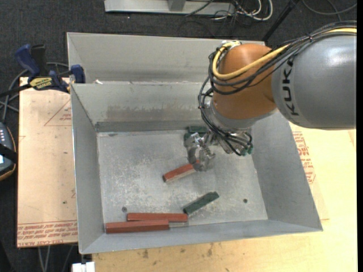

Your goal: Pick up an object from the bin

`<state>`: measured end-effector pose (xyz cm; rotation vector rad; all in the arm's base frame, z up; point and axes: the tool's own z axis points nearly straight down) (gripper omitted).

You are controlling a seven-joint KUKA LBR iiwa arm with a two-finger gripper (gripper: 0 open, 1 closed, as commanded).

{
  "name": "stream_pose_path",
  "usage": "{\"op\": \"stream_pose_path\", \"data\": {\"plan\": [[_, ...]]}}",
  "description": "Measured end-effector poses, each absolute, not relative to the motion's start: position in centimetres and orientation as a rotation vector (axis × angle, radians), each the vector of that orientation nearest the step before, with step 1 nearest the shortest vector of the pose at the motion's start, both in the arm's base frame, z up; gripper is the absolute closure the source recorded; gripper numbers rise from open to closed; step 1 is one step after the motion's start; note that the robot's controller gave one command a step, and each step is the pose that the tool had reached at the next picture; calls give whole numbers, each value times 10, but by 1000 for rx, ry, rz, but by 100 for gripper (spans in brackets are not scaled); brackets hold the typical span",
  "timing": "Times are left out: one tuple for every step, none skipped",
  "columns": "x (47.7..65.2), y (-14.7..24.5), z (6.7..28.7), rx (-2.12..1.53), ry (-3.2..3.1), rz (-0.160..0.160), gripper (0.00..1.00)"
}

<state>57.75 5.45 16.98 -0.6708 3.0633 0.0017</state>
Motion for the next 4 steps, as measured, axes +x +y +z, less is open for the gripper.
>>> {"op": "stream_pose_path", "data": {"plan": [[577,54,169,-673,3065,1,0],[605,54,65,-738,3057,3,0],[607,54,71,-737,3050,1,100],[614,79,217,-1365,2818,-2,100]]}}
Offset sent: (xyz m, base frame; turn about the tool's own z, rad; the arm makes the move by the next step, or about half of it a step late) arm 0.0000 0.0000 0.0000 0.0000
